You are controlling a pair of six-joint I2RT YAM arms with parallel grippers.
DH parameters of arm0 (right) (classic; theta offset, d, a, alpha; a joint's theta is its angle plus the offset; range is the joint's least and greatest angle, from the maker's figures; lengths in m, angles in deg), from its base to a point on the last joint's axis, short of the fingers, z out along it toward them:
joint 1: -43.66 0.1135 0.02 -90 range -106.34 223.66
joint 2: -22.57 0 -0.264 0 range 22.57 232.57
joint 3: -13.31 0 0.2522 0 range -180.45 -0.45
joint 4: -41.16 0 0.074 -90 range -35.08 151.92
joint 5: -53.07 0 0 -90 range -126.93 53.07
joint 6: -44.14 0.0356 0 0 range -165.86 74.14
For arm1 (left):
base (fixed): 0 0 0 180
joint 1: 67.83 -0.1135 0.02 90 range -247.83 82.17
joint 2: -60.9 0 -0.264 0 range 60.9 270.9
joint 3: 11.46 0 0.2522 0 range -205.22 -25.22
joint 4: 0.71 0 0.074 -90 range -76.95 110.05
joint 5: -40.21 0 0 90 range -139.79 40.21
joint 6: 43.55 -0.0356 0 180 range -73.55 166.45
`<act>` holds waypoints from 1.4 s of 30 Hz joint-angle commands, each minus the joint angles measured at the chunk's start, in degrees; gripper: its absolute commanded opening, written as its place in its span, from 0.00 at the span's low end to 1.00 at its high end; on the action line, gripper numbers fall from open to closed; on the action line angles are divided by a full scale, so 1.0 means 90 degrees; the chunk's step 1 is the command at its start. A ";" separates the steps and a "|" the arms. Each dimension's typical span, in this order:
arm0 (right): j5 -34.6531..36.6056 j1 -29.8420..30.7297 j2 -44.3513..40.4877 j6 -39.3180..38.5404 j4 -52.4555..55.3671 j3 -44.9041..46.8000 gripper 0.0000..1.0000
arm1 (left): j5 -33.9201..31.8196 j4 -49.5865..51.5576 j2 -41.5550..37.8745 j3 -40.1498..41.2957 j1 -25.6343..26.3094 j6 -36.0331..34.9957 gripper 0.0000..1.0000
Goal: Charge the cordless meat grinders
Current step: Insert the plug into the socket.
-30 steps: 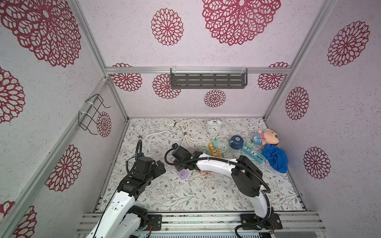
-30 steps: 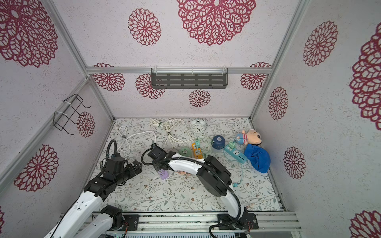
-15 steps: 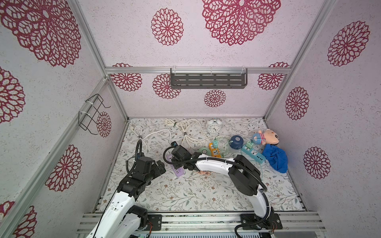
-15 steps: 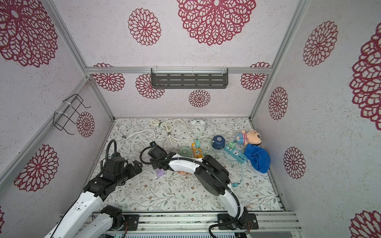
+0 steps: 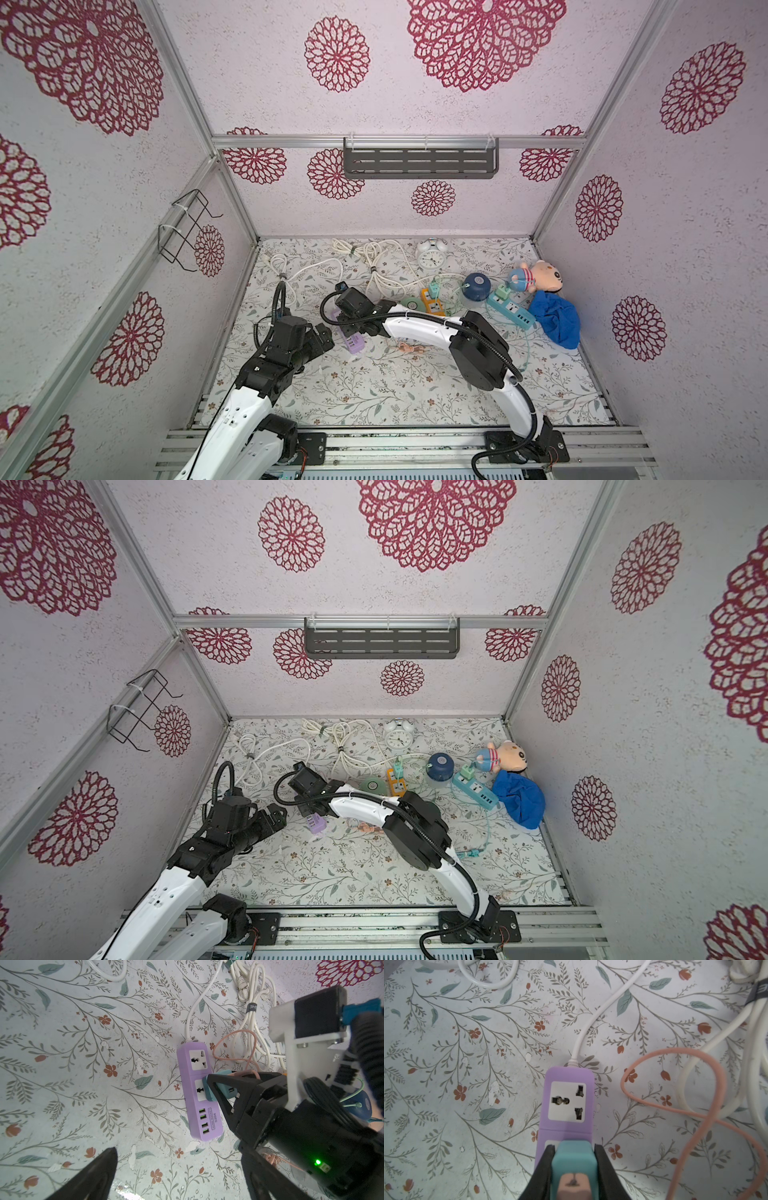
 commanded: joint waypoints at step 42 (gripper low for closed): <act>-0.0415 -0.0331 -0.1382 -0.0652 0.2393 -0.0988 0.99 | -0.0400 0.0536 0.0063 -0.1507 0.0024 -0.0724 0.97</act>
